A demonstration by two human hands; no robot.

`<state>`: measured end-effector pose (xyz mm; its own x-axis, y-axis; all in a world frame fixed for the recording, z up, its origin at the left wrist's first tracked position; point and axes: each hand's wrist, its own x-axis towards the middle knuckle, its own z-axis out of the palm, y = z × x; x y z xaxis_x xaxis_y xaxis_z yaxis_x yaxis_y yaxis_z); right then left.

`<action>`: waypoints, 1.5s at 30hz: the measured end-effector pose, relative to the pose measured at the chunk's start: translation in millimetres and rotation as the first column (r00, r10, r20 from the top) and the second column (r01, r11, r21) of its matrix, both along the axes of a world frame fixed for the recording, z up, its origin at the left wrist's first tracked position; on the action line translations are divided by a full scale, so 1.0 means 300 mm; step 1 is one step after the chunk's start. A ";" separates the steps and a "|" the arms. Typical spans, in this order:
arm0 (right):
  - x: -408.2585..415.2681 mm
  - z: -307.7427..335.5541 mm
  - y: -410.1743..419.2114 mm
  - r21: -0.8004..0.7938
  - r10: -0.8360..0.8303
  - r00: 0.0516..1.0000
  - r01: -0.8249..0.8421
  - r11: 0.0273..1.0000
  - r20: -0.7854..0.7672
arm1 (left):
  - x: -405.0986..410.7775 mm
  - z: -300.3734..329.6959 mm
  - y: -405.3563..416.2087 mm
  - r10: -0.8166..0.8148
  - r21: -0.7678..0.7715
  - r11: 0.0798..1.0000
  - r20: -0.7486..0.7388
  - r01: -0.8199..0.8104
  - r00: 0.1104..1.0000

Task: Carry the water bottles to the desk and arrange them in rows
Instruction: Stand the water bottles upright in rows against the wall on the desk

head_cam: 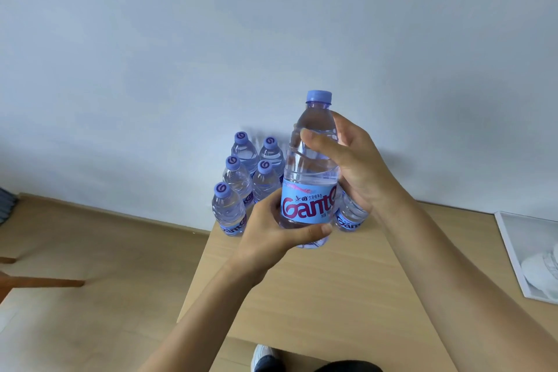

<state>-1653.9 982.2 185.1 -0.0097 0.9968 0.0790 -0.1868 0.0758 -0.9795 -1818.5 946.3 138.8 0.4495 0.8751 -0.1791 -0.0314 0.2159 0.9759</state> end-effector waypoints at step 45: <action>-0.310 -0.617 -0.119 -0.143 0.052 0.797 0.044 0.989 0.602 | -0.201 -0.733 0.034 0.308 0.147 0.952 -0.442 -0.270 0.842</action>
<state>-1746.8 946.5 -0.1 -0.0112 0.9962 -0.0867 0.4446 -0.0727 -0.8928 -1878.9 956.4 -81.2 0.0587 0.9717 -0.2288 0.3700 0.1917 0.9090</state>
